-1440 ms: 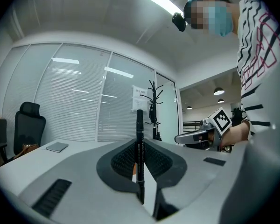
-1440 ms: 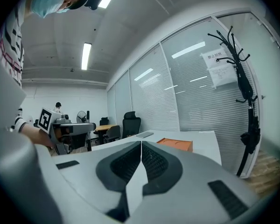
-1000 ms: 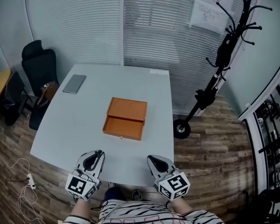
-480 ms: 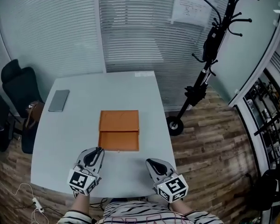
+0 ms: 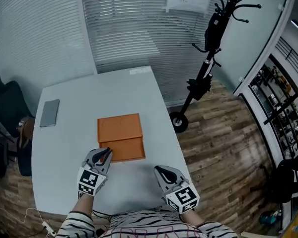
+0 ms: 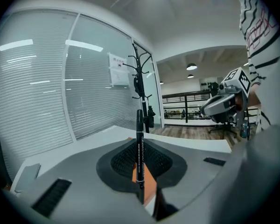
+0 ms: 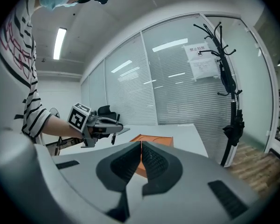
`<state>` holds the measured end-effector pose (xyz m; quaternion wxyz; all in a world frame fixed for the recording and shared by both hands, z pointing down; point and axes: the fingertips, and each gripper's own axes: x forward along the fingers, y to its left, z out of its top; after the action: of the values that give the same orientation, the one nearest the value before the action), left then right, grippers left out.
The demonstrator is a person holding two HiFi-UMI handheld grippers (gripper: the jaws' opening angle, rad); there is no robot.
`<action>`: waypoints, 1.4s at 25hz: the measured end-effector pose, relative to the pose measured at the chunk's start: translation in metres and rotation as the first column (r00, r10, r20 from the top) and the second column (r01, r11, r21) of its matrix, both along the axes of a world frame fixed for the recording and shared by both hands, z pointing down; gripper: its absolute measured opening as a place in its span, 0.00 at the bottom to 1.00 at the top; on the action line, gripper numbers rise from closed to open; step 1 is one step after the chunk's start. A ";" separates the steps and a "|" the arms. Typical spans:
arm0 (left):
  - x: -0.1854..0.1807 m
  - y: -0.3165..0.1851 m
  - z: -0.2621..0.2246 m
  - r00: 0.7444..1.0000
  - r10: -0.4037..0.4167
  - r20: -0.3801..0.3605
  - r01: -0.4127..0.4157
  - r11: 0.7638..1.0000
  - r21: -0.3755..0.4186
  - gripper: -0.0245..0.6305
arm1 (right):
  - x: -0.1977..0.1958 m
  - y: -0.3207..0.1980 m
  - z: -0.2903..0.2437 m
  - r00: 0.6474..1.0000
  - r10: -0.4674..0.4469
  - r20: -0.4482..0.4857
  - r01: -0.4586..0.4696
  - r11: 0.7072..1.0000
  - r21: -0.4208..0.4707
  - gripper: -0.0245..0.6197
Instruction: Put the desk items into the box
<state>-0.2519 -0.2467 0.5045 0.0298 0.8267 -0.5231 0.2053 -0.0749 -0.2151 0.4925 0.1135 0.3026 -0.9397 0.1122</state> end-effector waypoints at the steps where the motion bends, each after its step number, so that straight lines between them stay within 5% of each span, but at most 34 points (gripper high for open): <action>1: 0.001 -0.006 0.006 1.000 0.013 0.013 -0.013 1.000 -0.005 0.11 | 0.001 0.000 0.001 1.000 0.009 -0.004 -0.009 1.000 -0.001 0.08; 12: 0.005 -0.047 0.096 0.971 0.166 0.173 -0.128 0.969 -0.210 0.11 | 0.002 -0.003 0.022 0.996 0.090 -0.024 -0.091 0.995 -0.040 0.08; 25: 0.013 -0.067 0.158 0.942 0.248 0.226 -0.149 0.913 -0.379 0.11 | 0.010 -0.008 0.040 0.990 0.129 -0.052 -0.133 0.988 -0.082 0.08; 35: 0.019 -0.072 0.191 0.866 0.376 0.331 -0.172 0.844 -0.509 0.11 | 0.015 -0.008 0.048 0.989 0.124 -0.077 -0.130 0.987 -0.094 0.08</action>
<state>-0.2325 -0.3184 0.6959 0.0829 0.7993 -0.3260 0.4979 -0.0598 -0.2233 0.5408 0.1540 0.3597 -0.9072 0.1548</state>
